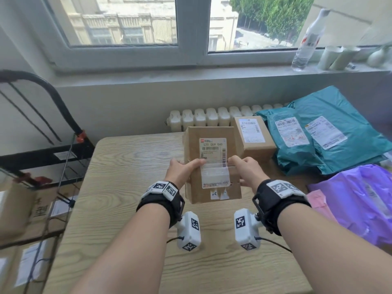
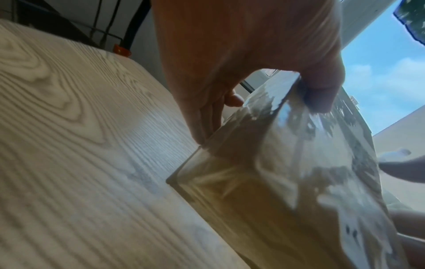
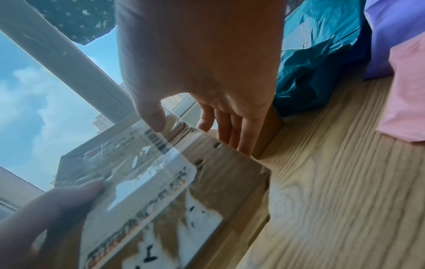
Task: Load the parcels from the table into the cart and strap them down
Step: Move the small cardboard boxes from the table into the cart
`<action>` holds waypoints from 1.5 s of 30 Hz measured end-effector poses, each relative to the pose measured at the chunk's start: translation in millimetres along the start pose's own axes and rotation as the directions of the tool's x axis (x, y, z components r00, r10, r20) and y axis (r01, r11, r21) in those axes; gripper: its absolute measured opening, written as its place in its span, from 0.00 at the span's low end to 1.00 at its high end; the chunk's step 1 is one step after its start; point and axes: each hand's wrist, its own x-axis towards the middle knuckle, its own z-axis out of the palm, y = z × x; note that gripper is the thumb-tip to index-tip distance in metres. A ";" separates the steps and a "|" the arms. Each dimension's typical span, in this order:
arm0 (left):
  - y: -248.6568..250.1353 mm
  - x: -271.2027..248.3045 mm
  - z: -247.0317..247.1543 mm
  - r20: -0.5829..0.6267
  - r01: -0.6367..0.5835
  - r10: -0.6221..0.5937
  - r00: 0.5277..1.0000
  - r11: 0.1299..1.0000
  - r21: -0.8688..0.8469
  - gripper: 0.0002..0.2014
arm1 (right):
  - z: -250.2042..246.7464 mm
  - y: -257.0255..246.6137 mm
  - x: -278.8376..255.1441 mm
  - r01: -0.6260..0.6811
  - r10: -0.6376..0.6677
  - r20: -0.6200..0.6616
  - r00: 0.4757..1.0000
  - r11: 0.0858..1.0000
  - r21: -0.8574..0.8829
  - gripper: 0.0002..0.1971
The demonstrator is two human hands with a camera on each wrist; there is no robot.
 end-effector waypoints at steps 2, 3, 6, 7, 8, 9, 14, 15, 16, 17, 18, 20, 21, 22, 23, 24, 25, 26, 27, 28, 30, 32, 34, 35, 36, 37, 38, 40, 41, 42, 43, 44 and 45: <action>-4.7 -12.1 -0.1 -0.019 -0.023 0.023 1.000 1.000 0.001 0.42 | -2.6 6.1 -11.7 -0.007 0.007 0.028 1.000 1.000 0.008 0.22; -6.1 -18.4 0.3 -0.027 -0.036 0.036 0.999 0.999 0.000 0.45 | -4.0 9.1 -16.2 -0.007 0.007 0.030 1.000 1.000 0.011 0.22; -11.2 -32.9 0.4 -0.036 -0.055 0.055 0.998 0.998 -0.015 0.43 | -7.8 14.3 -26.8 0.023 -0.023 0.012 1.000 1.000 0.003 0.23; -11.9 -38.4 -0.7 -0.037 -0.066 0.065 0.997 0.997 -0.031 0.39 | -8.2 14.9 -29.8 0.040 -0.040 0.006 0.999 0.999 -0.006 0.24; -13.0 -42.3 -2.6 -0.042 -0.069 0.066 0.997 0.996 -0.054 0.38 | -7.9 15.2 -32.7 0.063 -0.063 -0.001 0.998 0.998 -0.018 0.25; -14.4 -45.8 -5.2 -0.045 -0.066 0.063 0.997 0.995 -0.079 0.39 | -7.1 15.2 -35.6 0.087 -0.087 0.001 0.996 0.996 -0.027 0.25; -18.1 -69.2 -23.2 -0.084 -0.047 0.031 0.996 0.979 -0.200 0.51 | 12.0 13.0 -54.5 0.196 -0.198 0.117 0.973 0.980 0.030 0.23; -17.7 -75.4 -27.0 -0.092 -0.047 0.028 0.995 0.977 -0.206 0.52 | 16.7 12.7 -58.0 0.194 -0.198 0.150 0.969 0.980 0.045 0.22; -17.6 -82.5 -32.2 -0.096 -0.045 0.026 0.995 0.977 -0.209 0.52 | 22.6 11.8 -61.8 0.197 -0.204 0.181 0.962 0.979 0.052 0.24; -17.3 -87.8 -37.6 -0.095 -0.047 0.027 0.995 0.976 -0.215 0.50 | 27.5 9.0 -66.0 0.202 -0.209 0.211 0.955 0.978 0.055 0.28; -16.6 -92.3 -43.7 -0.095 -0.049 0.029 0.995 0.975 -0.216 0.45 | 32.6 6.0 -67.8 0.215 -0.222 0.235 0.946 0.975 0.058 0.35; -15.7 -97.7 -57.8 -0.100 -0.059 0.038 0.994 0.974 -0.218 0.33 | 43.1 0.0 -65.7 0.212 -0.224 0.273 0.936 0.975 0.073 0.48; -16.4 -98.3 -66.0 -0.105 -0.064 0.042 0.994 0.974 -0.216 0.30 | 48.9 -3.2 -63.8 0.210 -0.225 0.293 0.929 0.974 0.082 0.48; -16.8 -100.0 -73.8 -0.110 -0.066 0.043 0.993 0.974 -0.217 0.30 | 55.0 -9.4 -68.1 0.216 -0.234 0.306 0.923 0.972 0.091 0.44; -17.7 -102.0 -81.8 -0.121 -0.070 0.043 0.992 0.972 -0.225 0.33 | 61.8 -15.3 -73.9 0.222 -0.242 0.319 0.916 0.970 0.097 0.37; -19.0 -103.9 -89.3 -0.134 -0.072 0.040 0.990 0.969 -0.236 0.39 | 68.7 -19.7 -76.6 0.225 -0.247 0.326 0.913 0.969 0.104 0.32; -20.9 -104.5 -95.8 -0.150 -0.067 0.031 0.988 0.968 -0.242 0.46 | 74.3 -22.9 -78.6 0.225 -0.249 0.339 0.908 0.968 0.107 0.27; -23.7 -105.3 -105.5 -0.160 -0.060 0.020 0.987 0.968 -0.246 0.50 | 83.4 -26.5 -79.9 0.229 -0.251 0.361 0.898 0.968 0.104 0.23; -26.4 -106.0 -114.0 -0.162 -0.055 0.015 0.987 0.967 -0.247 0.52 | 91.0 -29.2 -81.0 0.227 -0.246 0.381 0.891 0.969 0.097 0.21; -29.8 -106.2 -123.8 -0.160 -0.052 0.012 0.987 0.967 -0.251 0.51 | 100.6 -32.3 -82.0 0.227 -0.244 0.397 0.885 0.970 0.091 0.21; -35.7 -107.4 -144.3 -0.136 -0.027 -0.007 0.991 0.968 -0.250 0.50 | 120.4 -38.0 -85.8 0.226 -0.237 0.411 0.880 0.971 0.076 0.22; -39.9 -109.6 -167.0 -0.119 -0.008 -0.021 0.993 0.971 -0.237 0.44 | 142.9 -43.0 -89.9 0.215 -0.224 0.412 0.883 0.974 0.069 0.24; -45.4 -108.8 -190.9 -0.109 0.000 -0.025 0.994 0.975 -0.224 0.34 | 167.2 -48.2 -93.6 0.184 -0.194 0.416 0.888 0.981 0.065 0.25; -47.8 -109.1 -204.4 -0.105 0.008 -0.032 0.994 0.976 -0.218 0.30 | 180.6 -51.8 -96.5 0.174 -0.182 0.423 0.888 0.983 0.059 0.25; -50.6 -109.2 -217.2 -0.105 0.015 -0.039 0.994 0.976 -0.217 0.24 | 193.9 -54.9 -98.6 0.166 -0.172 0.431 0.886 0.985 0.050 0.25; -53.5 -109.8 -230.2 -0.109 0.027 -0.052 0.993 0.975 -0.222 0.19 | 207.5 -58.4 -101.0 0.162 -0.162 0.436 0.885 0.986 0.039 0.25; -58.1 -108.8 -243.7 -0.118 0.034 -0.063 0.991 0.972 -0.232 0.16 | 221.4 -62.0 -103.5 0.160 -0.156 0.442 0.883 0.987 0.029 0.25; -67.1 -106.6 -270.7 -0.138 0.044 -0.077 0.987 0.972 -0.231 0.22 | 249.6 -68.9 -107.3 0.156 -0.143 0.443 0.885 0.988 0.006 0.22; -71.0 -106.2 -284.3 -0.151 0.048 -0.084 0.985 0.973 -0.225 0.26 | 263.2 -72.2 -110.2 0.150 -0.135 0.440 0.888 0.989 -0.001 0.20; -74.6 -104.2 -298.1 -0.170 0.047 -0.087 0.982 0.974 -0.223 0.30 | 276.5 -75.7 -112.5 0.139 -0.123 0.437 0.891 0.990 -0.004 0.19; -78.3 -102.0 -313.0 -0.185 0.047 -0.091 0.979 0.972 -0.228 0.33 | 290.6 -79.5 -114.7 0.130 -0.117 0.435 0.893 0.991 -0.001 0.17; -82.0 -99.4 -328.8 -0.193 0.051 -0.098 0.976 0.971 -0.235 0.35 | 304.9 -83.0 -116.5 0.122 -0.111 0.435 0.894 0.993 0.003 0.16; -85.9 -97.3 -344.5 -0.200 0.056 -0.105 0.974 0.970 -0.236 0.35 | 319.3 -86.1 -118.6 0.115 -0.107 0.435 0.894 0.993 0.008 0.15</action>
